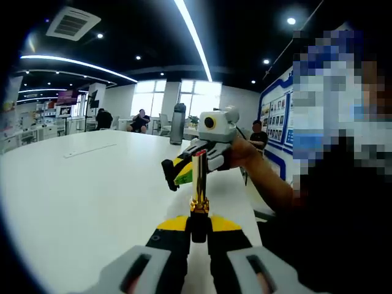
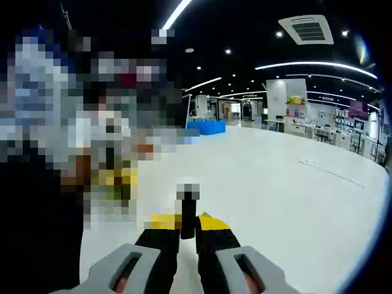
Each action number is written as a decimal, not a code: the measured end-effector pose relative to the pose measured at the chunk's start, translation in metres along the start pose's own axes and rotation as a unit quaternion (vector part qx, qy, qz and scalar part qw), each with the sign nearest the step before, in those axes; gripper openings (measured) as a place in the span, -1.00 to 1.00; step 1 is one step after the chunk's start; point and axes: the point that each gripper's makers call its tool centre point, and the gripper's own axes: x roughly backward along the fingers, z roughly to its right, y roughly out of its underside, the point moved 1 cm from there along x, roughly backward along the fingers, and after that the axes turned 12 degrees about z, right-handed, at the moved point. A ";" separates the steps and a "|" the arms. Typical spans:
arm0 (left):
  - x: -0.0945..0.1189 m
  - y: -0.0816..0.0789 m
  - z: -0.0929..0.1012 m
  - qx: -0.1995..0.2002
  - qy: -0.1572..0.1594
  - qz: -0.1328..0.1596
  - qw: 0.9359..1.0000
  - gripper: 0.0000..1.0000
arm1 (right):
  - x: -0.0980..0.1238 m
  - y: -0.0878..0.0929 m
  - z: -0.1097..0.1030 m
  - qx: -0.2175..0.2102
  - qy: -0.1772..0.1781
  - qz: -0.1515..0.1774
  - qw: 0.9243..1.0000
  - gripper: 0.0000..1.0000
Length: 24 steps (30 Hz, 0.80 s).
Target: Unscrew the lipstick cap, remove the lipstick, and put the cap back on the lipstick
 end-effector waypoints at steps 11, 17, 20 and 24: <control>-0.001 -0.001 -0.001 0.000 -0.001 0.001 1.000 -0.75 | -0.001 0.011 0.004 -0.014 0.003 -0.029 0.999 -0.81; -0.002 0.000 -0.001 0.001 0.000 0.000 1.000 -0.75 | 0.003 0.010 0.009 -0.016 0.018 -0.037 0.999 -0.81; -0.002 -0.001 -0.001 0.001 0.000 0.001 1.000 -0.75 | 0.004 0.015 0.014 -0.009 0.029 -0.051 0.998 -0.81; -0.001 0.000 -0.001 0.001 -0.001 0.000 1.000 -0.75 | 0.002 0.014 0.011 -0.013 0.024 -0.049 0.998 -0.81</control>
